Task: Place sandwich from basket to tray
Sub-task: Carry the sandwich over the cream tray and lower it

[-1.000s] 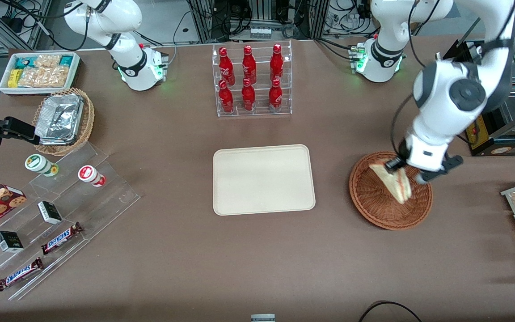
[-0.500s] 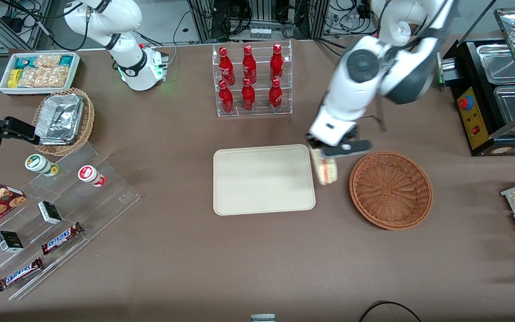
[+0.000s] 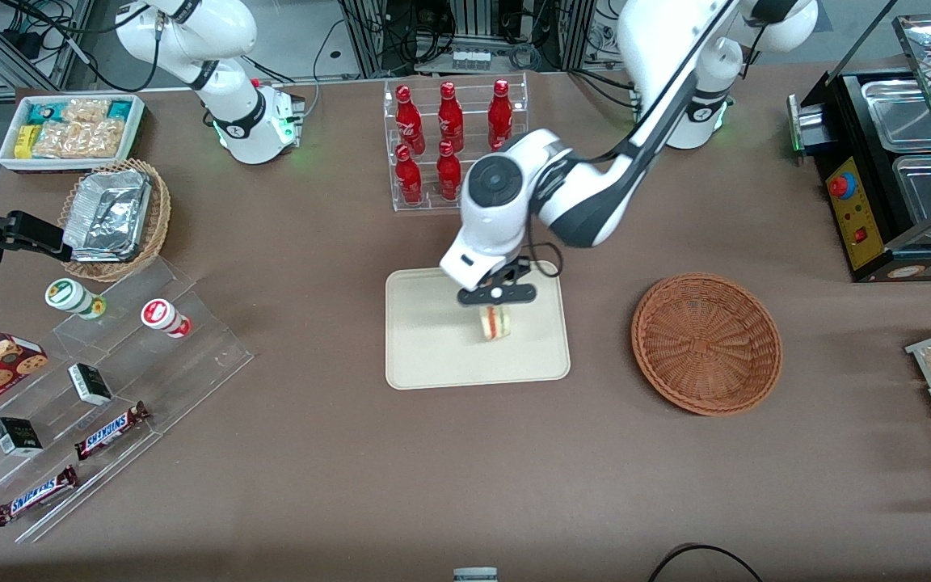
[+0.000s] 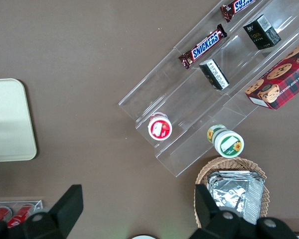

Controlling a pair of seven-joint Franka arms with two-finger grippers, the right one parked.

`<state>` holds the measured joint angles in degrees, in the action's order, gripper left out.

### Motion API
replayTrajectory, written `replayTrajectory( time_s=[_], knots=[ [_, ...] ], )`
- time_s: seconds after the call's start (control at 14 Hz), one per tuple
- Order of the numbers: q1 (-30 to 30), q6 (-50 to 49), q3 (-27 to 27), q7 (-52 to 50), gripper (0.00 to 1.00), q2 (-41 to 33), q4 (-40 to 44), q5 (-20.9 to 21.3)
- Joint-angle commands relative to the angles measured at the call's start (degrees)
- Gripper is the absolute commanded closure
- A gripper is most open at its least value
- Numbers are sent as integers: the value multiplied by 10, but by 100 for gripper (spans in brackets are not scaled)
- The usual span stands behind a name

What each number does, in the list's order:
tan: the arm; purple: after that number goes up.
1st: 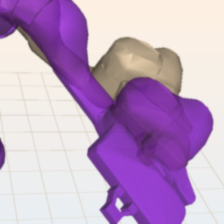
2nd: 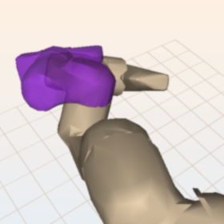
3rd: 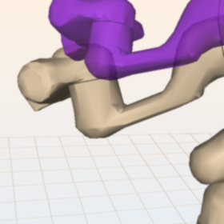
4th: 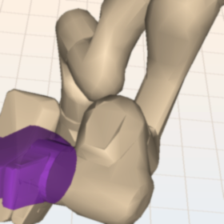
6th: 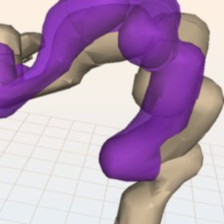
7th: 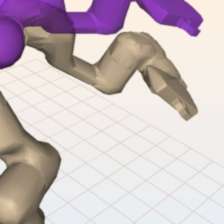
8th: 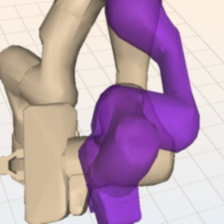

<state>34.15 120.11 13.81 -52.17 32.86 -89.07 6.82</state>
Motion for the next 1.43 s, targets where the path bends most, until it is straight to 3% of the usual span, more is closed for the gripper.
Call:
replayTrajectory(
  time_s=[0.0, 0.64, 0.71, 0.79, 0.86, 1.14, 1.36],
  knots=[
    [19, -10, -5, -21, 100, 70, 77, 43],
    [36, 44, -7, -38, 98, 119, 73, 57],
    [36, 44, -7, -39, 63, 118, 73, 57],
    [36, 43, -7, -39, 21, 116, 73, 57],
    [35, 36, -8, -39, 1, 111, 73, 57],
    [20, -41, -10, -42, 0, 41, 72, 46],
    [-30, -115, -9, -58, 0, -39, 70, 29]
  ],
)
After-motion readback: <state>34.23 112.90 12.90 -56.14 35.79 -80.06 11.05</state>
